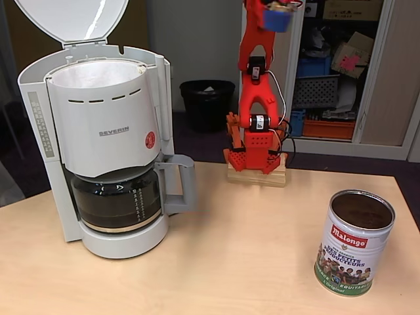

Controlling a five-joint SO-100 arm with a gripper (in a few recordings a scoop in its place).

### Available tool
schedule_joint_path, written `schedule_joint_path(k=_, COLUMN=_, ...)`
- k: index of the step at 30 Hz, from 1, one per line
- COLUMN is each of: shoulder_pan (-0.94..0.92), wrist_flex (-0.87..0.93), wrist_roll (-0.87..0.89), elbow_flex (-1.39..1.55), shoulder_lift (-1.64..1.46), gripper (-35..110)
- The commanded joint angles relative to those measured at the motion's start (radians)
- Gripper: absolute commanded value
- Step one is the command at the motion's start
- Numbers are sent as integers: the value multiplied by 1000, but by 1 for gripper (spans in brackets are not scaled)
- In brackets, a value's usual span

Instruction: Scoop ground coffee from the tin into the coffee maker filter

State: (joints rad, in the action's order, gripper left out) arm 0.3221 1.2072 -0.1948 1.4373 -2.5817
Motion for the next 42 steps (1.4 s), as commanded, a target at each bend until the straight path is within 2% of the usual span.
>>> schedule_joint_path(k=1, shoulder_pan=167, wrist_flex=17, wrist_roll=-21, elbow_flex=72, shoulder_lift=-28, gripper=0)
schedule_joint_path(k=7, shoulder_pan=367, wrist_flex=-44, wrist_roll=-11, elbow_flex=241, shoulder_lift=-60, gripper=0)
schedule_joint_path(k=11, shoulder_pan=446, wrist_flex=-98, wrist_roll=75, elbow_flex=396, shoulder_lift=-103, gripper=0)
schedule_joint_path(k=21, shoulder_pan=456, wrist_flex=-173, wrist_roll=213, elbow_flex=804, shoulder_lift=-244, gripper=0)
schedule_joint_path(k=31, shoulder_pan=436, wrist_flex=-202, wrist_roll=233, elbow_flex=868, shoulder_lift=-222, gripper=0)
schedule_joint_path(k=42, shoulder_pan=445, wrist_flex=-132, wrist_roll=272, elbow_flex=726, shoulder_lift=-120, gripper=0)
